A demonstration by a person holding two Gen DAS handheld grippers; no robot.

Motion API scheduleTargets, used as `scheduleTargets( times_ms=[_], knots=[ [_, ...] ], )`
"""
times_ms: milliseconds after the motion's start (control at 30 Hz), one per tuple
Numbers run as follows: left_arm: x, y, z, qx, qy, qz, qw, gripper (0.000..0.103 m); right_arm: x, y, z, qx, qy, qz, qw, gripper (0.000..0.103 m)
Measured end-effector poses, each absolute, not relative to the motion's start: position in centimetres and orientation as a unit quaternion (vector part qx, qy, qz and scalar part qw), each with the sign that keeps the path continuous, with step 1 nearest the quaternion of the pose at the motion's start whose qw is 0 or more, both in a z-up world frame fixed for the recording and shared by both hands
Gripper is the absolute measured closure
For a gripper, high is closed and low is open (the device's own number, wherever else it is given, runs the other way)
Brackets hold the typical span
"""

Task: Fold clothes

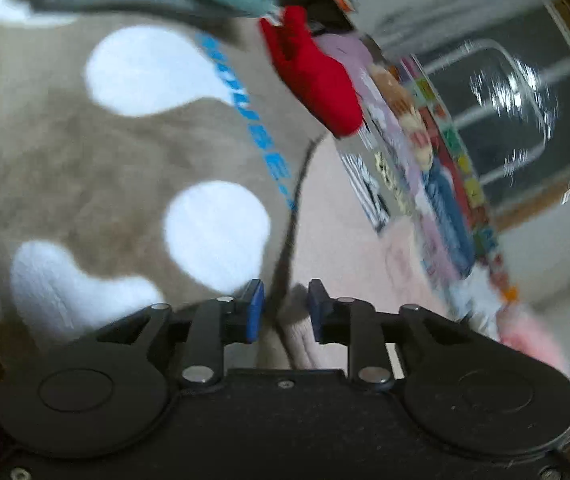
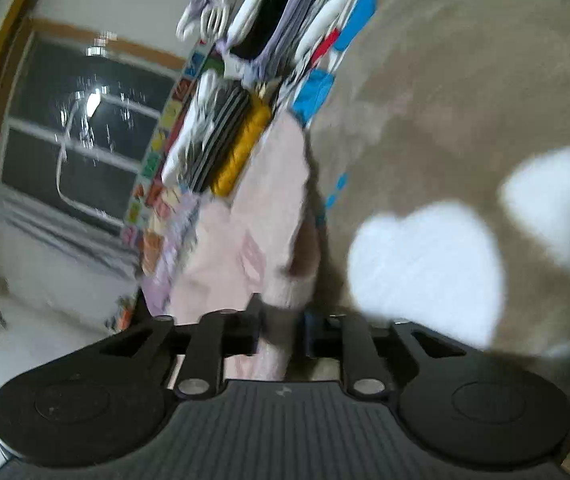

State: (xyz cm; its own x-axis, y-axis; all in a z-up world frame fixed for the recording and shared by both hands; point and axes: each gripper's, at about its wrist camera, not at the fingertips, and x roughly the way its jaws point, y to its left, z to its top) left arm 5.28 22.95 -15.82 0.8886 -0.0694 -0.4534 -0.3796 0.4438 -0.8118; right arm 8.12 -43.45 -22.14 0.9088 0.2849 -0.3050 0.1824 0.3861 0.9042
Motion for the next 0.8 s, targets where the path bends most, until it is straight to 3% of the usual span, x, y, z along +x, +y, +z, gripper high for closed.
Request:
scheduleTargets(
  times_ms=[267, 800],
  knots=[
    [9.6, 23.4, -15.4, -0.499, 0.234, 0.065, 0.832, 0.073, 11.4, -44.7, -21.7, 0.539, 0.196, 0.034, 0.818, 0.065],
    [18.0, 28.9, -16.5, -0.477, 0.268, -0.029, 0.837, 0.075, 23.9, -49.2, -21.8, 0.498, 0.272, 0.143, 0.811, 0.068]
  ],
)
